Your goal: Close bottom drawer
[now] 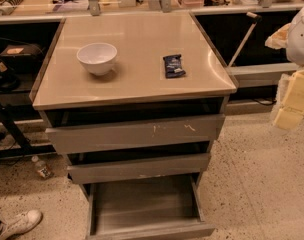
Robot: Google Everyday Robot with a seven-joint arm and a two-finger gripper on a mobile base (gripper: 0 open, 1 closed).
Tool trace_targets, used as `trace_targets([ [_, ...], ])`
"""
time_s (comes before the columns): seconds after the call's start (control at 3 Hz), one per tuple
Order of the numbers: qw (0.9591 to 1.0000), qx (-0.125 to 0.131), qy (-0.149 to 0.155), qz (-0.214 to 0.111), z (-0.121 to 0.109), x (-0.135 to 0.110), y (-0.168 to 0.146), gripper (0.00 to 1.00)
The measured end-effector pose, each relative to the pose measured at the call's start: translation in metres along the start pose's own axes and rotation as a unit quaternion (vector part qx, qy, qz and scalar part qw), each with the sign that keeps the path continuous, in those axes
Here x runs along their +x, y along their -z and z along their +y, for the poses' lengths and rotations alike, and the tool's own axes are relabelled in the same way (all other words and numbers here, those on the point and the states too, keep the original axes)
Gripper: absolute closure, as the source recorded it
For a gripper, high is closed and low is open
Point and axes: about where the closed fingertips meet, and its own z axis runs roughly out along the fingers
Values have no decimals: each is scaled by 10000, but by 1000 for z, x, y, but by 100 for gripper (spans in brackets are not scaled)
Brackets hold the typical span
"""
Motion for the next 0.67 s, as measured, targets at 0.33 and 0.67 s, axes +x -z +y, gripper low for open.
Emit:
trace_targets([
  [0.33, 10000, 0, 0, 0, 0, 0, 0, 0],
  [0.67, 10000, 0, 0, 0, 0, 0, 0, 19],
])
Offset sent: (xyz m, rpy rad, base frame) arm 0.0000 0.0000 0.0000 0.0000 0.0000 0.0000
